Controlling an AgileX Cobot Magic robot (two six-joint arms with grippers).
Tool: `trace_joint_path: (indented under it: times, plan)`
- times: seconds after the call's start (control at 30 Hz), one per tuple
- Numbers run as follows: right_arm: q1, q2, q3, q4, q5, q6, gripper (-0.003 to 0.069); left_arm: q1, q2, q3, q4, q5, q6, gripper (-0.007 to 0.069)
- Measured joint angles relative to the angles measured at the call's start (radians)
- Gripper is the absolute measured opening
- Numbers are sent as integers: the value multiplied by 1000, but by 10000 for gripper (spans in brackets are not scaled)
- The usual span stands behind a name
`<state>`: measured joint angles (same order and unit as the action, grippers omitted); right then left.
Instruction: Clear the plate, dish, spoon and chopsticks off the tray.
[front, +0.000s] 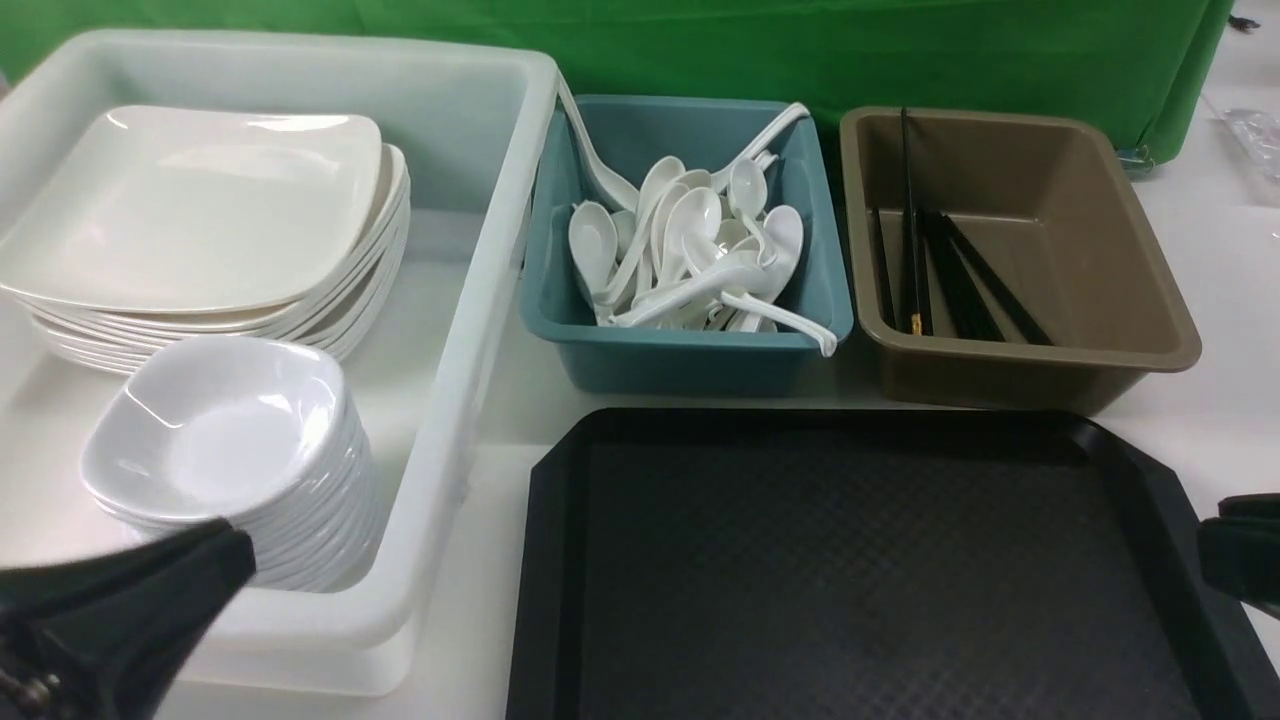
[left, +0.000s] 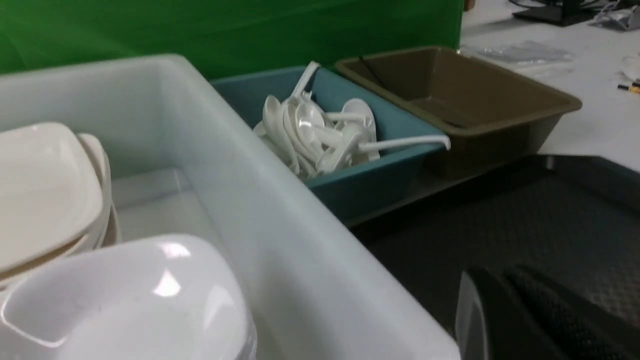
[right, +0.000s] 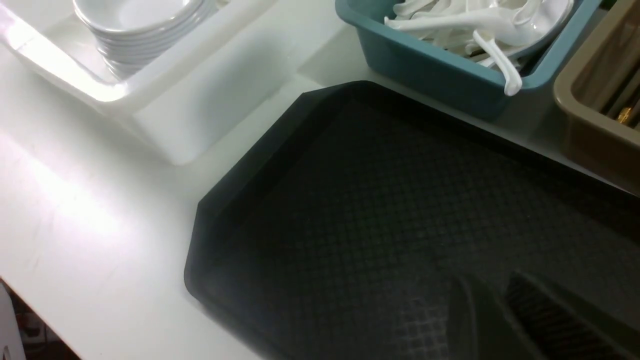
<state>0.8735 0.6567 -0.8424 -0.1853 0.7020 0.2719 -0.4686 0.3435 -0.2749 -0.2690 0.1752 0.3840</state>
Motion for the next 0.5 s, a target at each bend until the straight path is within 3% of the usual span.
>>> trace_joint_path:
  times: [0.2,0.3,0.37,0.47,0.5]
  plan:
    - [-22,0,10,4,-1,0,141,0,0,78,0,-1,1,11]
    - [-103,-6,14,9,1,0,141,0,0,104,0,-2,1,11]
    - [-217,-28,25,40,3,-17,116,0,0,123,1,7,1,11]
    - [-385,-108,99,125,-44,-162,37,0,0,143,2,9,1,11]
    - [-397,-116,107,131,-51,-175,34,0,0,145,3,9,1,11]
